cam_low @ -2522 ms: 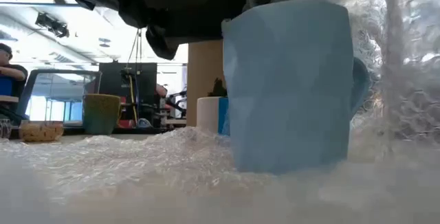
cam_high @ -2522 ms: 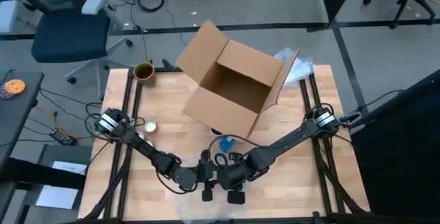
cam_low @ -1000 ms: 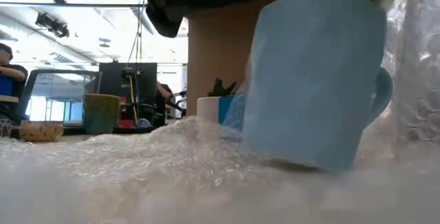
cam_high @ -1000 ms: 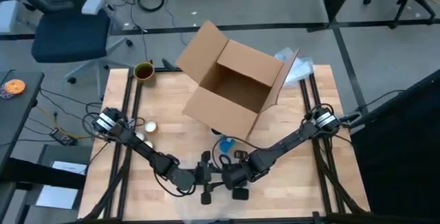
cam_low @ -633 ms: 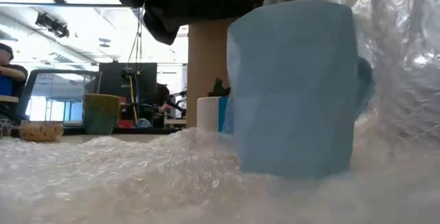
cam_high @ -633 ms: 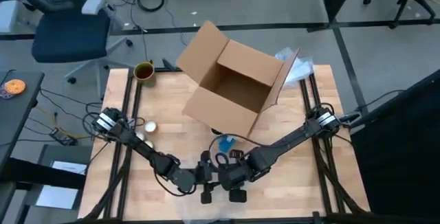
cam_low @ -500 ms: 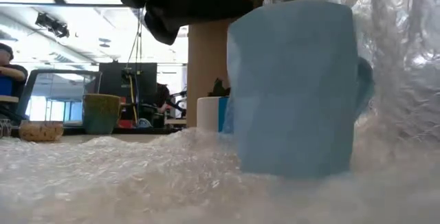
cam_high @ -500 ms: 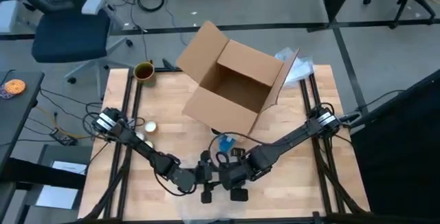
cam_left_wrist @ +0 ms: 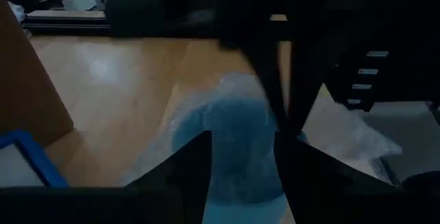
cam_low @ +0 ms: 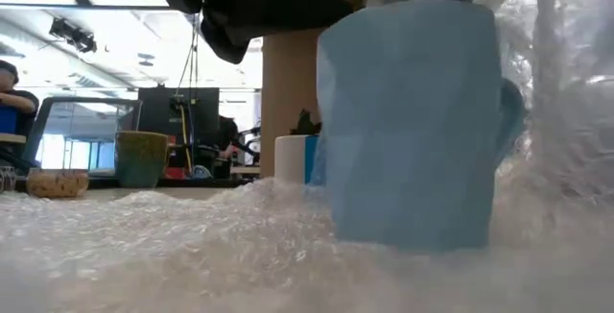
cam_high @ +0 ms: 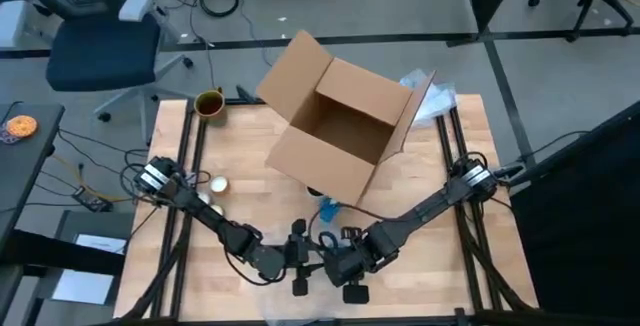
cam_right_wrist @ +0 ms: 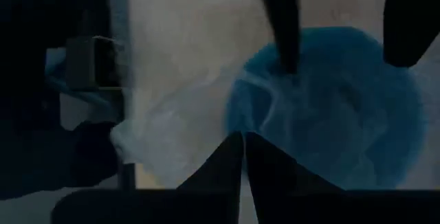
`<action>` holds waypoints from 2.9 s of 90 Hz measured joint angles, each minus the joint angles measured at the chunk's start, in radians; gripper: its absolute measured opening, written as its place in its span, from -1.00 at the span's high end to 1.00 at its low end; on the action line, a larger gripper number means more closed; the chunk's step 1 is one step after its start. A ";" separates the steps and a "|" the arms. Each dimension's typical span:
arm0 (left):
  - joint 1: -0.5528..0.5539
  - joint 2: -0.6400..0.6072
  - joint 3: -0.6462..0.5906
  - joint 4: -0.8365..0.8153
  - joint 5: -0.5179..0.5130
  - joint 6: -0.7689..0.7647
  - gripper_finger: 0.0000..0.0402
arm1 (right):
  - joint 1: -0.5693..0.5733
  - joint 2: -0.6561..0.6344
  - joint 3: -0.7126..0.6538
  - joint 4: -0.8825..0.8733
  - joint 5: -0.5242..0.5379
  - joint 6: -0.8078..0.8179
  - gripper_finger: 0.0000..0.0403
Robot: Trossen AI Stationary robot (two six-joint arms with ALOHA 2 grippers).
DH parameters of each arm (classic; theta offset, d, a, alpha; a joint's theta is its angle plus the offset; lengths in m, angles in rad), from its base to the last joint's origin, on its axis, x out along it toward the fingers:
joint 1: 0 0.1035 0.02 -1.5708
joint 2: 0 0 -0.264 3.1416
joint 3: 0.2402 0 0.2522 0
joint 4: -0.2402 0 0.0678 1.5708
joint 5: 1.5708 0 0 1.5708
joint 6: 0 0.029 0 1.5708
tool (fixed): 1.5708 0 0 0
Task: Wrap mug
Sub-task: Wrap the blue mug with the bubble wrap on the table
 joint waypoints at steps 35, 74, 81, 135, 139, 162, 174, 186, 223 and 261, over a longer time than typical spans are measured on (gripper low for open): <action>0.000 0.000 0.000 0.000 0.000 -0.002 0.29 | -0.069 0.000 -0.113 0.122 0.006 -0.035 1.00; -0.012 -0.036 -0.001 -0.017 0.000 0.038 0.29 | -0.051 -0.009 0.088 -0.081 0.025 -0.063 1.00; -0.025 -0.086 -0.001 -0.047 0.000 0.058 0.29 | -0.046 -0.008 0.089 -0.095 0.026 -0.062 1.00; -0.274 -0.231 -0.001 -0.823 0.017 -0.574 0.29 | -0.054 0.000 -0.120 0.114 0.031 -0.026 1.00; -0.279 -0.213 -0.001 -0.825 0.020 -0.600 0.29 | -0.060 0.000 -0.122 0.121 0.032 -0.026 1.00; -0.295 -0.164 0.000 -0.881 0.099 -0.602 0.29 | -0.071 0.000 -0.122 0.120 0.035 -0.034 1.00; -0.329 -0.165 0.050 -0.885 0.123 -0.542 0.29 | -0.069 0.000 -0.122 0.120 0.036 -0.027 1.00; -0.381 -0.143 0.072 -0.889 0.160 -0.471 0.29 | -0.064 0.000 -0.122 0.120 0.039 -0.025 1.00; -0.412 0.015 0.070 -0.828 0.145 -0.233 0.29 | -0.061 0.001 -0.122 0.120 0.041 -0.007 1.00; -0.411 0.059 0.095 -0.833 0.103 -0.181 0.64 | -0.054 -0.002 -0.094 0.107 0.035 0.000 1.00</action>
